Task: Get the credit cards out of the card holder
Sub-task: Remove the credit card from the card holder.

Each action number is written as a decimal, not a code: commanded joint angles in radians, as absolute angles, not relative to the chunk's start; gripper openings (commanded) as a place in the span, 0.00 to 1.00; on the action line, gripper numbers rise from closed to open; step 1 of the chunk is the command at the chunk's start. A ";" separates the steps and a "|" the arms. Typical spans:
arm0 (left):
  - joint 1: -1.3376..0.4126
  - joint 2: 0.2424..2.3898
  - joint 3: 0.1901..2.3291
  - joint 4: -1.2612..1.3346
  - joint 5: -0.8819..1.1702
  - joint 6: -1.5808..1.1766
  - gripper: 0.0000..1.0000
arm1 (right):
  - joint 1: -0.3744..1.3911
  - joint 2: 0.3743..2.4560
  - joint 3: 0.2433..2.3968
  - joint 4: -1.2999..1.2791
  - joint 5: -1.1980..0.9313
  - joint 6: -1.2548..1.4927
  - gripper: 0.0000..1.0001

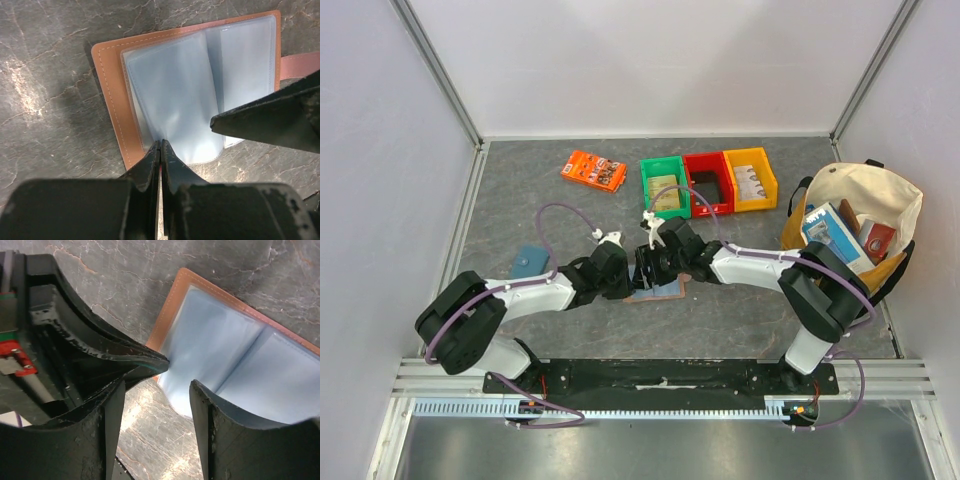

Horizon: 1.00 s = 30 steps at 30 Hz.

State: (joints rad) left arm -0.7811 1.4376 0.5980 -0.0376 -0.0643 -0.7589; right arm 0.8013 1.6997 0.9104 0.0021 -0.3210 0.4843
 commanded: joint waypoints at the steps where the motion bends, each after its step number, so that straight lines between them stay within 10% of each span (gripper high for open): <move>1: -0.784 1.445 0.566 -0.009 -0.040 -0.810 0.05 | 0.816 1.669 0.992 0.005 -0.310 0.473 0.62; 10: -0.784 1.430 0.563 -0.020 -0.051 -0.808 0.04 | 0.816 1.551 0.968 -0.250 0.127 0.426 0.74; 30: -0.785 1.471 0.637 -0.193 -0.180 -0.712 0.19 | 0.827 1.663 0.956 -0.221 0.068 0.454 0.74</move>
